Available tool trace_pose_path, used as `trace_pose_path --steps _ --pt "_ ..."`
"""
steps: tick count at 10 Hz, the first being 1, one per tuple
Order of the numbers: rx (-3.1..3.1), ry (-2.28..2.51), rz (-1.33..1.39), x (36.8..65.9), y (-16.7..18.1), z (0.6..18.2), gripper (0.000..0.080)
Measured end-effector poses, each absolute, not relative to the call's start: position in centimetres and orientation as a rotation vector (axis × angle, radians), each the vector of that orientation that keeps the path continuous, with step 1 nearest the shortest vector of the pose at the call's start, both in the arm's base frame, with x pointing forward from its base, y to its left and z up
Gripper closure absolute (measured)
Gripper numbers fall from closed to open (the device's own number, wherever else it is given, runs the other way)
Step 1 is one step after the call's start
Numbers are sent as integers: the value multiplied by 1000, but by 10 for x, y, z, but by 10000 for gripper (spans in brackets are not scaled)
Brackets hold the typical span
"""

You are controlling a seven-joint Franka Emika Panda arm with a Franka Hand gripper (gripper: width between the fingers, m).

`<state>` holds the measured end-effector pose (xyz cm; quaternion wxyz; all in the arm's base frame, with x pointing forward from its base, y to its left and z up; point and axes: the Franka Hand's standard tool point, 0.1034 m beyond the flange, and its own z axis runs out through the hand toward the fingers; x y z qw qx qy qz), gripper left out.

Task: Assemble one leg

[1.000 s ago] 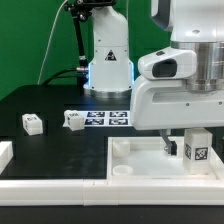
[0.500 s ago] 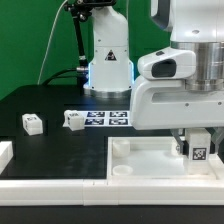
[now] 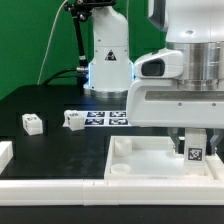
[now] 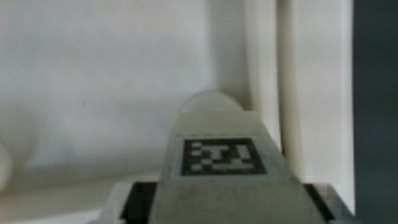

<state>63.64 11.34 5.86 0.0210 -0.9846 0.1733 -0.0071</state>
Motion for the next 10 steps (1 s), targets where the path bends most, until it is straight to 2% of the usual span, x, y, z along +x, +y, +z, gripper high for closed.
trace_pose_path --steps 7,10 --pt "-2635 1615 -19 637 120 58 512" --pt "-2254 2071 4 637 121 58 512"
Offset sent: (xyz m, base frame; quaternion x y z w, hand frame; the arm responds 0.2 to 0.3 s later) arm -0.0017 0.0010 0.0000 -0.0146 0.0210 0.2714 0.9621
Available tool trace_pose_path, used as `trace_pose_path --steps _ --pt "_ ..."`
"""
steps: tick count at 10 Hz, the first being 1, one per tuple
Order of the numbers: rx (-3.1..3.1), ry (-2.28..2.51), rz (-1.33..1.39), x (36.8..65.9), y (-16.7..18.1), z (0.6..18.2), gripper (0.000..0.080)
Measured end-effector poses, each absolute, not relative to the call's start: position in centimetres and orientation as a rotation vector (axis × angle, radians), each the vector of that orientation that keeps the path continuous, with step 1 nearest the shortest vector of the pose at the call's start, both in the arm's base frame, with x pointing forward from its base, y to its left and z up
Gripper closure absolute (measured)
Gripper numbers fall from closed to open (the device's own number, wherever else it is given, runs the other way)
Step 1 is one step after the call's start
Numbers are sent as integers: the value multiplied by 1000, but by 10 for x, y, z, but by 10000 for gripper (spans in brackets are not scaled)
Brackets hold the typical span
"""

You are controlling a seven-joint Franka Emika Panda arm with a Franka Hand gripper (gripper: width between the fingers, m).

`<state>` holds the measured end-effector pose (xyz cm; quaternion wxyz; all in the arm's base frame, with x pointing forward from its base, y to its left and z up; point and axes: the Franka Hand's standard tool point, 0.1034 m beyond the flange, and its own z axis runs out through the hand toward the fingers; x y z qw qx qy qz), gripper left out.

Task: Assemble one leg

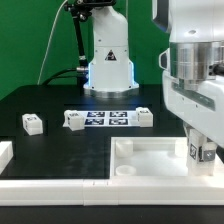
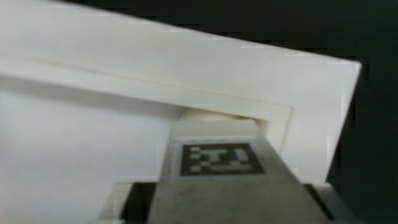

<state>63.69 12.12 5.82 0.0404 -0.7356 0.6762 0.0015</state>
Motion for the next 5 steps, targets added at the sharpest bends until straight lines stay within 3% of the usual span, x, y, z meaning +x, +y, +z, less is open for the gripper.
trace_pose_path --steps 5 --pt "-1757 2493 52 637 120 58 512"
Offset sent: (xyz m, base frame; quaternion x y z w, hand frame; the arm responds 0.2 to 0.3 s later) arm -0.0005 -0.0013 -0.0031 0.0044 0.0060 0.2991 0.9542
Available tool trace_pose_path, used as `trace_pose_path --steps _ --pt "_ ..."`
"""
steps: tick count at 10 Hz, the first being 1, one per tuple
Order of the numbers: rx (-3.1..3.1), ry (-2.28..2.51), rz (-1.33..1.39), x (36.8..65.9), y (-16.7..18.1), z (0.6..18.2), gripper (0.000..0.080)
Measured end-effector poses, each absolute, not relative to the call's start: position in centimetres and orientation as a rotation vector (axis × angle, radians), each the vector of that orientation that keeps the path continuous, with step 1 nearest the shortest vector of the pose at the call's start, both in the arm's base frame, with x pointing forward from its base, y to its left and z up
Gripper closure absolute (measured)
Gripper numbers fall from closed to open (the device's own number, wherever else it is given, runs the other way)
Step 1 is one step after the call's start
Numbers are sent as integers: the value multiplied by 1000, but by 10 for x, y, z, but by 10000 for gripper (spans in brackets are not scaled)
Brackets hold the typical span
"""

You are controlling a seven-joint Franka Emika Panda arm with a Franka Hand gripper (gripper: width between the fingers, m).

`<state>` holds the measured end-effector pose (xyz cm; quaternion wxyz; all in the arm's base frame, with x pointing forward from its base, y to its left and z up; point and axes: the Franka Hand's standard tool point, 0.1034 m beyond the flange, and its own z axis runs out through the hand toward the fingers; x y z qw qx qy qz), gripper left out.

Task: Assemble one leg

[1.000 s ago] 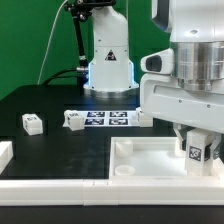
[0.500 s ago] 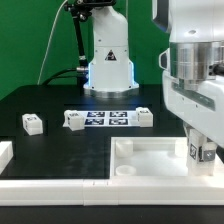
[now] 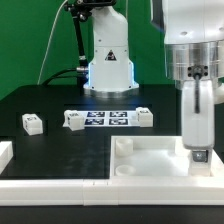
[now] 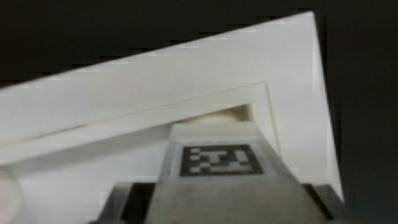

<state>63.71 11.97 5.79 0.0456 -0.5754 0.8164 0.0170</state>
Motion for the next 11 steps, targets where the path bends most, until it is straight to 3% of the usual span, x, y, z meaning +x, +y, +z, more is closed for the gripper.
trace_pose_path --steps 6,8,9,10,11 --pt "-1743 2503 53 636 118 58 511" --pt "-1752 2495 52 636 119 58 287" --pt "-1754 2494 52 636 119 58 287" --pt "-1754 2494 52 636 119 58 183" --pt "-1755 2494 52 636 119 58 155"
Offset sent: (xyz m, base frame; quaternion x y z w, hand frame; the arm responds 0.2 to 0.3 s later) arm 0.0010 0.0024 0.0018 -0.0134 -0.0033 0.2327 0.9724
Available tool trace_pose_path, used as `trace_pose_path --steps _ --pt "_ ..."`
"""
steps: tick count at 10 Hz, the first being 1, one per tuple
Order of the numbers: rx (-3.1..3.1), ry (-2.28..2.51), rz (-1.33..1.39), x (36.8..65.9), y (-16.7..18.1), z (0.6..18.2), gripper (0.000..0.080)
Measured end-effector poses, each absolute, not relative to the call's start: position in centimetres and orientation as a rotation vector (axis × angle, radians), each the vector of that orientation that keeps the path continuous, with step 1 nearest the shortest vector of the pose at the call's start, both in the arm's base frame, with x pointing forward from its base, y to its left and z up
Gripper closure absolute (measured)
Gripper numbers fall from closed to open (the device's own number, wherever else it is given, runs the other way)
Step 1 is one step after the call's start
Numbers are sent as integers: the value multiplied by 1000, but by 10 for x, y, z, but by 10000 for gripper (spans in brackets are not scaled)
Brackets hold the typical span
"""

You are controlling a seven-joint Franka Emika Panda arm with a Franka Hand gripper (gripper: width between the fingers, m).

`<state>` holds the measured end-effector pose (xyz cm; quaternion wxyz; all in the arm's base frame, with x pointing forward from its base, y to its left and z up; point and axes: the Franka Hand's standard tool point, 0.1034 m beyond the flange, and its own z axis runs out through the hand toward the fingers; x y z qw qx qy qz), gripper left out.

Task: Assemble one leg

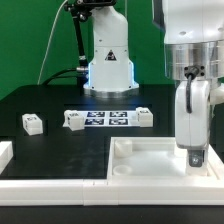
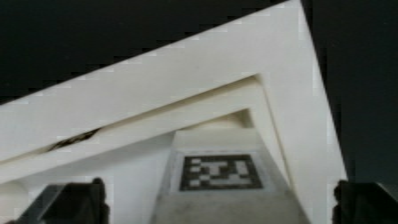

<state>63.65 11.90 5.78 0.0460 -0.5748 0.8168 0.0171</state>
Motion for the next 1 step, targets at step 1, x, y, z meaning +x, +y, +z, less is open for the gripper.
trace_pose_path --steps 1 --pt "-1755 2493 52 636 119 58 155"
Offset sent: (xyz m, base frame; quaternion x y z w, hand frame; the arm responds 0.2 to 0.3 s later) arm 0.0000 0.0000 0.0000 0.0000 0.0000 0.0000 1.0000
